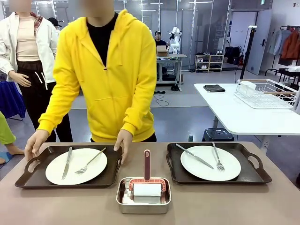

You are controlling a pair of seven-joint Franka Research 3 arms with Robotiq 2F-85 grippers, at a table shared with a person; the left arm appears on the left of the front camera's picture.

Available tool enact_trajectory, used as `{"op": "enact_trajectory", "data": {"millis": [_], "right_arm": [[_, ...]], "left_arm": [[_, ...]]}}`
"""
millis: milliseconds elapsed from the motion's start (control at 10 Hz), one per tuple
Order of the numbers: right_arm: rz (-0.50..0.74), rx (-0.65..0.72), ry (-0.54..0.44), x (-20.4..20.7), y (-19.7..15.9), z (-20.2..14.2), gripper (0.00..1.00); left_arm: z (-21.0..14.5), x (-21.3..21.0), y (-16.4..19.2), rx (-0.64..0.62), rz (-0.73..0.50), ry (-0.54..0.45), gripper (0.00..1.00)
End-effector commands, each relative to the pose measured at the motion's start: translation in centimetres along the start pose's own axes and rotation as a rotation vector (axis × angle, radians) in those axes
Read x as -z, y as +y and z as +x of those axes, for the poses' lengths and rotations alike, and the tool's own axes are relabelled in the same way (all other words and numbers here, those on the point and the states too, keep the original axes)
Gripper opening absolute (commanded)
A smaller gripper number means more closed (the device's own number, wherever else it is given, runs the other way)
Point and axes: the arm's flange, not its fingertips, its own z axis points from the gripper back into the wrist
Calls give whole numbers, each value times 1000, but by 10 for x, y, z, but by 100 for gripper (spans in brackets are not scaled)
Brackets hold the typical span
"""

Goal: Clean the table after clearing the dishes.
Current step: When the left (or right) Handle tray is removed, use the left hand (or right hand) to clean the left (or right) side of the table with the Lint Roller.

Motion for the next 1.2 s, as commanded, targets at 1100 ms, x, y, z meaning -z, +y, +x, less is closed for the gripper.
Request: {"op": "enact_trajectory", "data": {"millis": [1100], "right_arm": [[7, -4, -3, -1, 1, -1, 100]], "left_arm": [[-2, -3, 1, 15, -7, -5, 100]]}}
